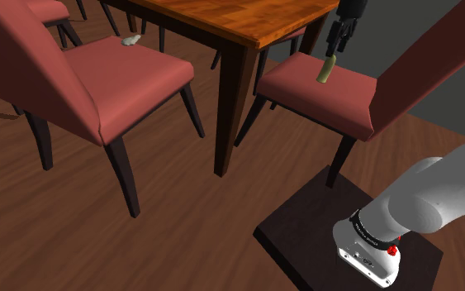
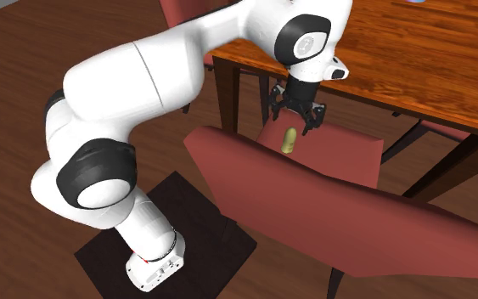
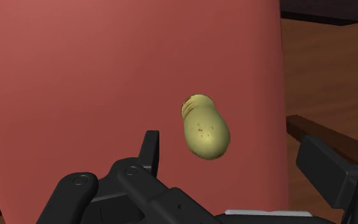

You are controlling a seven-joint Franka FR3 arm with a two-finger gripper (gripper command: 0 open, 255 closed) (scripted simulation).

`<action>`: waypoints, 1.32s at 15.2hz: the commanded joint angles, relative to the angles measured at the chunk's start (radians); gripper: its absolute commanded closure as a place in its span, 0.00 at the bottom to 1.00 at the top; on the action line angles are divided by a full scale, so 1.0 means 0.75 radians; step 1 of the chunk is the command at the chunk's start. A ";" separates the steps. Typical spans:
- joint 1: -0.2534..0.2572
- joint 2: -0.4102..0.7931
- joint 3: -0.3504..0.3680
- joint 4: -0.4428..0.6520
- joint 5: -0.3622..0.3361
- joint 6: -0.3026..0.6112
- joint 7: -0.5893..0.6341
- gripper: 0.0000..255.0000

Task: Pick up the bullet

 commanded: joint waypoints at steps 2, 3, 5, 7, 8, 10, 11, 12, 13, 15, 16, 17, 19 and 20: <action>-0.004 0.056 -0.011 0.047 0.003 0.010 -0.025 0.00; -0.004 0.050 -0.011 0.023 0.002 0.028 -0.023 0.00; -0.004 0.042 -0.010 -0.022 0.000 0.066 -0.019 0.00; -0.005 0.035 -0.010 -0.066 -0.002 0.102 -0.016 0.00; -0.005 0.030 -0.011 -0.100 -0.003 0.131 -0.013 0.00; -0.005 0.030 -0.011 -0.100 -0.003 0.131 -0.013 0.00; -0.005 0.028 -0.010 -0.103 -0.004 0.132 -0.013 1.00; -0.005 0.027 -0.010 -0.104 -0.004 0.133 -0.013 1.00; -0.005 0.027 -0.010 -0.103 -0.004 0.132 -0.013 1.00; -0.005 0.027 -0.010 -0.104 -0.004 0.132 -0.013 1.00; -0.005 0.027 -0.010 -0.104 -0.004 0.132 -0.013 1.00; -0.005 0.026 -0.010 -0.104 -0.004 0.132 -0.013 1.00; -0.005 0.026 -0.010 -0.104 -0.004 0.132 -0.013 1.00; -0.005 0.030 -0.011 -0.100 -0.003 0.131 -0.013 1.00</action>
